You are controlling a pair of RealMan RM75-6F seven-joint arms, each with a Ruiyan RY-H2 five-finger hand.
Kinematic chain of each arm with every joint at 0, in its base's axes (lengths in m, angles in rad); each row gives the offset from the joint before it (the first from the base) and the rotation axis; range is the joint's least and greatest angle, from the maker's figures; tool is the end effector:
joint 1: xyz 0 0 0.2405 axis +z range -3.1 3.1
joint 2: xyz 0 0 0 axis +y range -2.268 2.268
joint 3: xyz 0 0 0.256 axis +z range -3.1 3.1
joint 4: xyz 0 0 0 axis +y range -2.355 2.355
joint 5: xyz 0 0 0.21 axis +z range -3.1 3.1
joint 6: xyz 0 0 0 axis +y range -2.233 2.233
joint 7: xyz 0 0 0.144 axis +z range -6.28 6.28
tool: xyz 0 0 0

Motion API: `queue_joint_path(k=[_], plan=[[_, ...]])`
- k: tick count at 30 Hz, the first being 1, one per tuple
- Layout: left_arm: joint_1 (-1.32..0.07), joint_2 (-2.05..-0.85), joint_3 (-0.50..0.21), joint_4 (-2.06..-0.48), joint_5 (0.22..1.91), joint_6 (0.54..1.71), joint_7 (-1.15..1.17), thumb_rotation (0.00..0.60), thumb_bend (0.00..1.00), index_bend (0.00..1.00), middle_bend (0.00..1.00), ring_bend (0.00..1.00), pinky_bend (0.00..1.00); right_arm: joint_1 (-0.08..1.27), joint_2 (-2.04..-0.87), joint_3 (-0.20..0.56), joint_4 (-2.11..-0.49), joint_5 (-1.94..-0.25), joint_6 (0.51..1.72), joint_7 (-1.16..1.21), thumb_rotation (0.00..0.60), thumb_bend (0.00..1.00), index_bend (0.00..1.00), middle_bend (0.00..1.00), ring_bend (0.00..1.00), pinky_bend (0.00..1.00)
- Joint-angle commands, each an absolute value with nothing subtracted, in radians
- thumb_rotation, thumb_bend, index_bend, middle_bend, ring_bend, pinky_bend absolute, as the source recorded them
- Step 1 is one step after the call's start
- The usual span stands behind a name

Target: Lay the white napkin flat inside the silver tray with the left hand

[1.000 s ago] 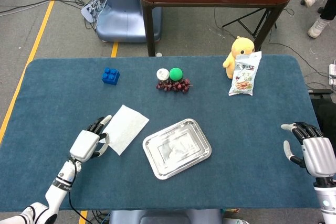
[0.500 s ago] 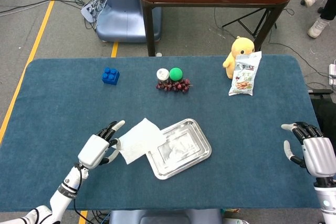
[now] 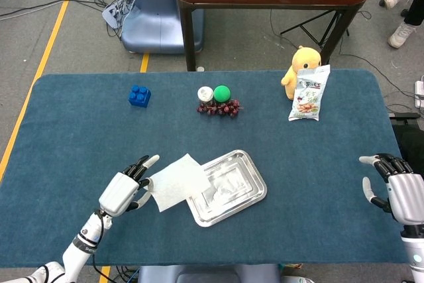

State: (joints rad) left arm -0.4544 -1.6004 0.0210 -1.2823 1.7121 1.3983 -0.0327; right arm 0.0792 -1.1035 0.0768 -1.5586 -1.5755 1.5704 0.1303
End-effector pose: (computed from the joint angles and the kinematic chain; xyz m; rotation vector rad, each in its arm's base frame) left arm -0.2070 0.2520 -0.0020 -1.8530 -0.7792 -1.3008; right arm -0.3060 -0.1845 0.1796 1.3650 -0.8390 1.0616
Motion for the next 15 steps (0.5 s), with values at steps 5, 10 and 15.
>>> queue_joint_path(k=[5, 10, 15], plan=[[-0.475, -1.607, 0.023, -1.277, 1.73, 1.383, -0.047, 0.6, 0.4, 0.67, 0.07, 0.01, 0.27, 0.073, -1.093, 0.076, -1.557, -1.583, 1.583, 0.144, 0.6, 0.51, 0.31, 0.37, 0.24, 0.26], [-0.488, -1.615, 0.019, -1.276, 1.731, 1.368, -0.042, 0.6, 0.4, 0.67, 0.07, 0.01, 0.27, 0.067, -1.083, 0.077, -1.555, -1.583, 1.593, 0.164, 0.6, 0.51, 0.31, 0.37, 0.24, 0.26], [-0.486, -1.617, 0.027, -1.273, 1.747, 1.385, -0.052, 0.6, 0.4, 0.67, 0.07, 0.01, 0.27, 0.062, -1.075, 0.079, -1.551, -1.586, 1.606, 0.185, 0.6, 0.51, 0.31, 0.37, 0.24, 0.26]])
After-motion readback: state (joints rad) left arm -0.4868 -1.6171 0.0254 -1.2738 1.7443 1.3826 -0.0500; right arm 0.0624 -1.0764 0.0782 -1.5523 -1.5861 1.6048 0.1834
